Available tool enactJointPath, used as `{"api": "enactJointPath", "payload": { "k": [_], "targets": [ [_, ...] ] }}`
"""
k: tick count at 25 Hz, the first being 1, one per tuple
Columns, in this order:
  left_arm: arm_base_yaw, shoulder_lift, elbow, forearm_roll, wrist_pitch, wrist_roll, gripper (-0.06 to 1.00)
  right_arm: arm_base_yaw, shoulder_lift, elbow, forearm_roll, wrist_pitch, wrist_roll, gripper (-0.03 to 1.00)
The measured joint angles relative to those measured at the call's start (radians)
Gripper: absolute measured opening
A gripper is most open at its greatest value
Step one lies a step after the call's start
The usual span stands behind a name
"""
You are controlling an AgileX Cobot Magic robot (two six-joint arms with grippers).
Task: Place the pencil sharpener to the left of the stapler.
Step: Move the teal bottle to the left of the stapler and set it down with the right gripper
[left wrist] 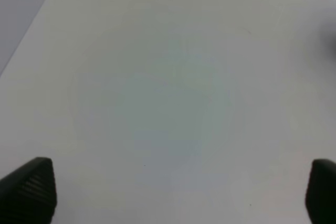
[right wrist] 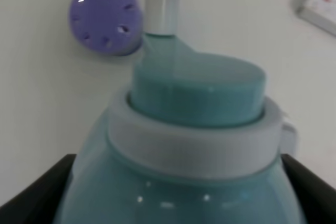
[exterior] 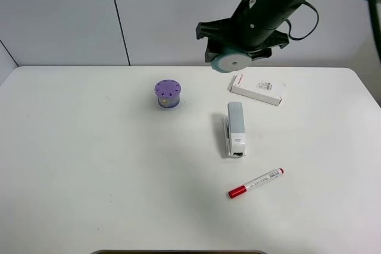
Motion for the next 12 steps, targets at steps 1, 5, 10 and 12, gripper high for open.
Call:
{"api": "enactJointPath", "payload": {
  "k": [1,5,10,12],
  "targets": [
    [0.000,0.000,0.000,0.000,0.000,0.000,0.95,0.016,0.024,-0.020,0.000,0.010,0.010,0.68],
    [0.000,0.000,0.000,0.000,0.000,0.000,0.95,0.064,0.121,-0.099,0.002,0.029,0.055,0.68],
    [0.000,0.000,0.000,0.000,0.000,0.000,0.95,0.092,0.216,-0.123,0.017,0.028,0.132,0.68],
    [0.000,0.000,0.000,0.000,0.000,0.000,0.95,0.102,0.254,-0.123,0.020,0.030,0.148,0.68]
  ]
}}
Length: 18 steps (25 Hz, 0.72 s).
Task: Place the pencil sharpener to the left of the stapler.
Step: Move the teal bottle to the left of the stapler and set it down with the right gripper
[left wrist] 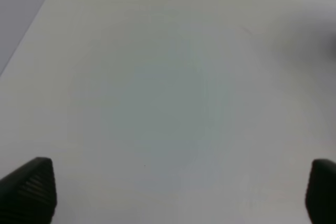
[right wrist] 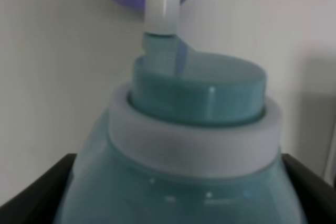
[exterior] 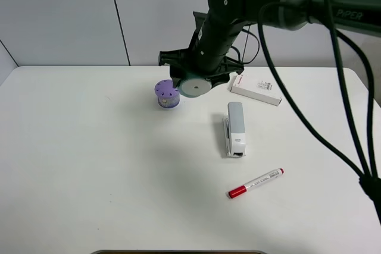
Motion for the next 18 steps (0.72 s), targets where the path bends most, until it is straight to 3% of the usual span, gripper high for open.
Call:
{"api": "enactJointPath", "payload": {
  "k": [18],
  "targets": [
    [0.000,0.000,0.000,0.000,0.000,0.000,0.95,0.039,0.196,0.000,0.019,-0.024,0.025,0.68]
  ]
}}
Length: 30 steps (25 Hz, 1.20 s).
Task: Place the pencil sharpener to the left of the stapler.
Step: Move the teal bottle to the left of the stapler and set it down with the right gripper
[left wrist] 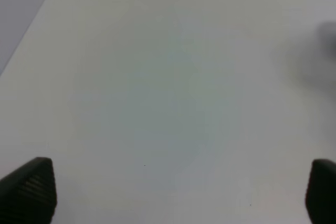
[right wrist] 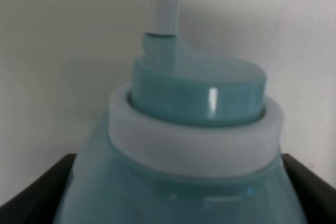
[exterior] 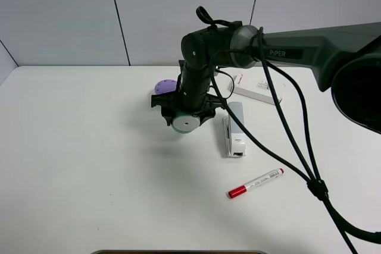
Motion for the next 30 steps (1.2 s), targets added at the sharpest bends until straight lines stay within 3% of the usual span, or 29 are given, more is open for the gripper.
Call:
{"api": "enactJointPath", "payload": {
  "k": [30],
  "targets": [
    [0.000,0.000,0.000,0.000,0.000,0.000,0.95,0.002,0.097,-0.005,-0.001,-0.029,0.000,0.68]
  ]
}}
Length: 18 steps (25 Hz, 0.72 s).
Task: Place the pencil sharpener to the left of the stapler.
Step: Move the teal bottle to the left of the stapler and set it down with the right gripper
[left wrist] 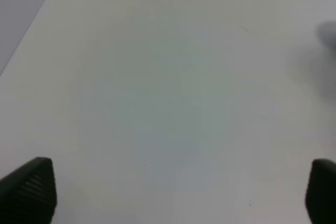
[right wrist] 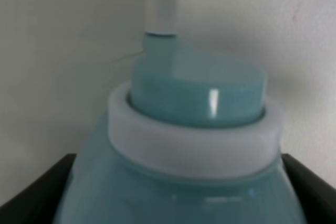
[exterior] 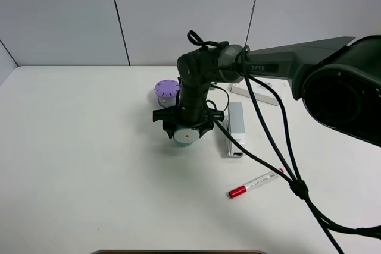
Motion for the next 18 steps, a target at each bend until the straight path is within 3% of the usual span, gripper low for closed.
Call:
{"api": "enactJointPath", "payload": {
  "k": [18],
  "targets": [
    [0.000,0.000,0.000,0.000,0.000,0.000,0.95,0.000,0.000,0.000,0.000,0.000,0.000,0.68]
  ]
}}
